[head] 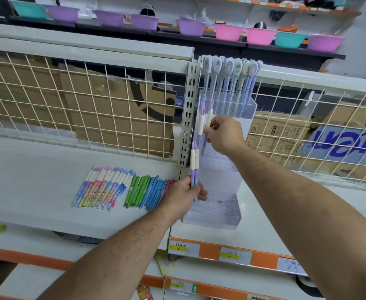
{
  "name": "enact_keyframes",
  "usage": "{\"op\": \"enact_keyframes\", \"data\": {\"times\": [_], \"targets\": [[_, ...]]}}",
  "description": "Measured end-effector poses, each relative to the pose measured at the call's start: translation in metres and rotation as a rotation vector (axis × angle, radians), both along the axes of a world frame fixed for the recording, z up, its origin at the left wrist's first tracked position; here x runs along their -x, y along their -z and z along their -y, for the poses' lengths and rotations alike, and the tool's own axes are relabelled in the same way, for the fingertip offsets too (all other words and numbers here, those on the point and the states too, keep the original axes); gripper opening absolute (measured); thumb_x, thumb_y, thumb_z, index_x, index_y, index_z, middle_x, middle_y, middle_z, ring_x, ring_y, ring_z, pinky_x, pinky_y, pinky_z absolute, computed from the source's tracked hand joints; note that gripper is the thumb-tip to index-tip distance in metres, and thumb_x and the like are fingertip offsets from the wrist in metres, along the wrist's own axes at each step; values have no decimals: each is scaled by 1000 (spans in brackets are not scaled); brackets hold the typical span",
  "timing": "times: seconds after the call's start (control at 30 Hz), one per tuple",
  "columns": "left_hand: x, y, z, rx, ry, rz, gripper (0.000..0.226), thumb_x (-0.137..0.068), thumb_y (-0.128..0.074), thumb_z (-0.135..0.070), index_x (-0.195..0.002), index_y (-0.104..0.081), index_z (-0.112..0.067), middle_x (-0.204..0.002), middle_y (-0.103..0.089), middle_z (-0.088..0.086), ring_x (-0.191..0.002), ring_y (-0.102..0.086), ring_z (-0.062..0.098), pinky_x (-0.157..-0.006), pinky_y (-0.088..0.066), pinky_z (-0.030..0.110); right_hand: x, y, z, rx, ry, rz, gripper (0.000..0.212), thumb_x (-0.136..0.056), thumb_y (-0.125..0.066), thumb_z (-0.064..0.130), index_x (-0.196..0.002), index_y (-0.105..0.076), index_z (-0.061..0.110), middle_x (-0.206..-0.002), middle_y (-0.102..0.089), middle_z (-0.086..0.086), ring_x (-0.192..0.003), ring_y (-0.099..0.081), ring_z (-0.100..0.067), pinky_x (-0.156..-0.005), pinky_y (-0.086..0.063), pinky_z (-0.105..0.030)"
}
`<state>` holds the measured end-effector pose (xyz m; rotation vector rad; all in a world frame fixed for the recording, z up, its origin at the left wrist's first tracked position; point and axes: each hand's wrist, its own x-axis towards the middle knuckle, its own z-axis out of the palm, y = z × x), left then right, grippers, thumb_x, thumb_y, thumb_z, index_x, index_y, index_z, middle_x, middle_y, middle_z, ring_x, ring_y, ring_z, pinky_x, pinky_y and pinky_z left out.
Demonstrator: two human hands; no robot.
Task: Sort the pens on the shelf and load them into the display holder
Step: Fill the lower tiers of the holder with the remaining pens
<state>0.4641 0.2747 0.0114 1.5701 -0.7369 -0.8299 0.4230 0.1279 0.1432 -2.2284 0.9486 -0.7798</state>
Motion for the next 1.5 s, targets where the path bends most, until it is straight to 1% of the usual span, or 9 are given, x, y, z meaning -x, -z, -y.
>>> {"op": "enact_keyframes", "data": {"times": [0.13, 0.27, 0.37, 0.5, 0.67, 0.77, 0.9, 1.23, 1.5], "targets": [[0, -1, 0, -8, -1, -4, 16, -101, -49, -13, -99, -64, -14, -87, -76, -4, -83, -74, 12, -88, -52, 39, -1, 5, -1, 35, -9, -49, 16, -97, -64, 21, -92, -67, 7, -85, -71, -11, -83, -71, -29, -74, -61, -43], [-2, 0, 1, -4, 2, -25, 16, -101, -50, -12, -97, -65, -15, -86, -76, -1, -83, -74, 16, -88, -51, 40, -1, 5, 0, 52, -26, -95, 15, -96, -66, 16, -90, -70, 3, -86, -73, -14, -84, -70, -32, -76, -61, -44], [-2, 0, 0, -9, 11, -9, 16, -100, -51, -14, -98, -66, -17, -85, -75, -2, -83, -74, 15, -84, -50, 37, 7, 13, -3, 34, 1, -79, 4, -93, -67, 10, -92, -71, 8, -90, -72, -8, -81, -68, -27, -70, -59, -36], [-1, -1, 1, -9, 16, 14, 17, -101, -50, -16, -99, -66, -22, -84, -75, -2, -82, -73, 14, -78, -47, 33, 29, 23, -12, 45, 45, 31, 12, -88, -58, 13, -81, -66, 18, -79, -68, 7, -72, -65, -15, -59, -54, -29], [0, -2, 0, 14, 34, 11, 19, -102, -47, -16, -100, -65, -19, -81, -72, 0, -76, -71, 12, -76, -46, 32, 55, 34, -27, -166, -168, -63, 5, -84, -71, 17, -81, -73, 21, -74, -69, 5, -63, -59, -8, -51, -43, -13], [0, -1, 0, 30, 53, 17, 19, -103, -47, -14, -100, -65, -17, -79, -71, 0, -77, -70, 15, -85, -51, 36, 60, 42, -35, -144, -256, -159, 5, -86, -75, 19, -88, -73, 16, -84, -71, -4, -65, -60, -12, -58, -46, -20], [-1, 0, 0, 27, 70, 19, 21, -104, -45, -19, -106, -66, -21, -87, -73, 3, -88, -72, 19, -91, -51, 35, 63, 44, -38, -173, -242, -90, 14, -91, -71, 14, -80, -63, 11, -72, -70, -5, -63, -71, -15, -48, -44, -18], [-2, 2, 1, 54, 48, -49, 23, -106, -40, -18, -98, -61, -14, -87, -72, 8, -78, -72, 17, -74, -48, 23, 47, -8, -14, -153, -43, 286, 11, -97, -62, 17, -90, -58, 10, -82, -74, -4, -68, -74, -11, -58, -57, -36], [-3, 2, 2, 16, 28, -23, 24, -106, -41, -21, -98, -63, -15, -86, -74, 5, -82, -73, 19, -87, -52, 36, 26, -9, -6, -32, 3, 217, 12, -98, -60, 23, -86, -57, 19, -75, -71, 3, -75, -73, -14, -60, -62, -41]]}}
